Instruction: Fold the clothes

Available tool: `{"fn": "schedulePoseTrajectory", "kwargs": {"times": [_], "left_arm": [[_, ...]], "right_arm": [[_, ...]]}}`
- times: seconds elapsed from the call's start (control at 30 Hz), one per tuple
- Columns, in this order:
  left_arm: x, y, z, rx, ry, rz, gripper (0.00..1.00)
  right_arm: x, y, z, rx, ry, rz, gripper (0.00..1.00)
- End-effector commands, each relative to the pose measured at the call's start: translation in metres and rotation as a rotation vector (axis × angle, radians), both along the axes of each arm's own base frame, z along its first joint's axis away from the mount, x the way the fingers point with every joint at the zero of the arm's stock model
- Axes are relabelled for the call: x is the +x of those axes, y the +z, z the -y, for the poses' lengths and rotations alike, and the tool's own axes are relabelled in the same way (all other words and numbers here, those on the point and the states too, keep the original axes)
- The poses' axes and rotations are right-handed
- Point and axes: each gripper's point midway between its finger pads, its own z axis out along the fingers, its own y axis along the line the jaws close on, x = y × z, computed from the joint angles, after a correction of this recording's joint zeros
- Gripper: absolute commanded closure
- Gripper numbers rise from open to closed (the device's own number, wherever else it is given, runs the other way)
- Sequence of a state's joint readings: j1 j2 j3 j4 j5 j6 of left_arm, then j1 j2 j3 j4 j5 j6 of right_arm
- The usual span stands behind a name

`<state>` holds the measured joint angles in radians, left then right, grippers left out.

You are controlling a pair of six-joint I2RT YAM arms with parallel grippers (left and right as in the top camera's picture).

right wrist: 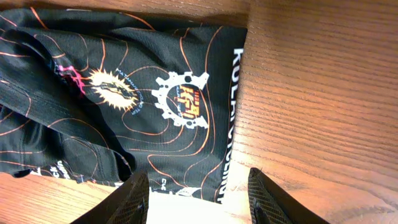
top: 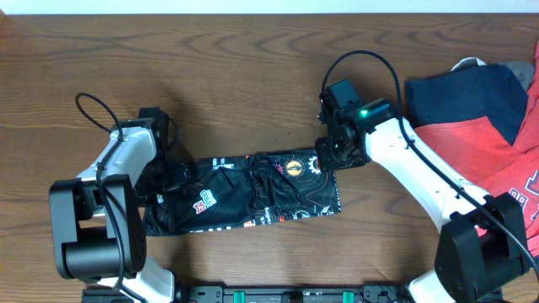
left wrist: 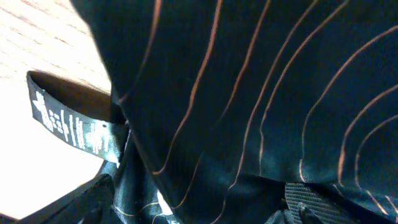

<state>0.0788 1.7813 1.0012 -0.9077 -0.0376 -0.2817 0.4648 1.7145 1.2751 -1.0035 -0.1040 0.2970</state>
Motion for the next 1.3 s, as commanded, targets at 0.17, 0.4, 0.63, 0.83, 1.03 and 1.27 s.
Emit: {"fn": "schedulePoseTrajectory", "kwargs": {"times": [0.17,0.4,0.63,0.83,1.03,1.27], "left_arm": [[-0.005,-0.022,-0.006,0.024,-0.006,-0.053,0.87],[0.019,-0.017,-0.008,0.032,-0.005,0.02,0.94],[0.039,0.009,-0.025,0.121,-0.019,0.041,0.51],[0.041,0.019,-0.035,0.14,0.062,0.052,0.45],[0.029,0.022,-0.044,0.141,0.093,0.012,0.44],[0.018,0.023,-0.055,0.117,0.051,-0.033,0.3]], "right_arm": [[0.002,0.003,0.004,-0.006,-0.019,0.009,0.51],[0.002,0.003,0.004,-0.006,-0.019,0.009,0.51],[0.002,0.002,0.011,-0.043,-0.024,0.013,0.51],[0.002,0.001,0.017,-0.054,-0.036,0.004,0.51],[-0.001,0.001,0.021,-0.061,-0.048,-0.012,0.51],[-0.008,0.0,0.025,-0.074,-0.059,-0.043,0.51]]}}
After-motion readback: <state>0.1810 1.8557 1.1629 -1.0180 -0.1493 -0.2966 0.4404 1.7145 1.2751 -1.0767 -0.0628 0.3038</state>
